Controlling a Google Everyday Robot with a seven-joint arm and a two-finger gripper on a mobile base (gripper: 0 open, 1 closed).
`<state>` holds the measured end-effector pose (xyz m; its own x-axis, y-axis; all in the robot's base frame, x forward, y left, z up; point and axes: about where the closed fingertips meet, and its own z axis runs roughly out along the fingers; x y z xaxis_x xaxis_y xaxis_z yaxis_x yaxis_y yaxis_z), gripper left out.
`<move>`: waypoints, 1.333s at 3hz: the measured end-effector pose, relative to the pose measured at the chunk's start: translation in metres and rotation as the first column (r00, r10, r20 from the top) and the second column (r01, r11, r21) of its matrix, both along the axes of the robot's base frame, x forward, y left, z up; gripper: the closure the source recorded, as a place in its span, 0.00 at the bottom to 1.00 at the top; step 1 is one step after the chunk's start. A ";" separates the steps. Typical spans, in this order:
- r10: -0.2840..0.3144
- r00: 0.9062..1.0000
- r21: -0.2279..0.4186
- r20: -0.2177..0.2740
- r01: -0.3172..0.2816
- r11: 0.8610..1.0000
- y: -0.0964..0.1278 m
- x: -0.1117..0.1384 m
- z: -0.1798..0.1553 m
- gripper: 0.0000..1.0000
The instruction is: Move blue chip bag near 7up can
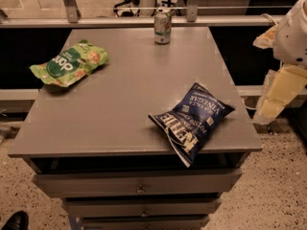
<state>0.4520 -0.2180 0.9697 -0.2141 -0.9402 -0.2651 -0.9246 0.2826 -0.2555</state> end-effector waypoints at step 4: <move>-0.029 0.990 0.467 -0.142 0.093 0.879 0.030 0.074 -0.094 0.00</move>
Offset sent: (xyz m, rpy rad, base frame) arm 0.1007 0.0209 -0.0870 0.5171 0.0676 -0.0474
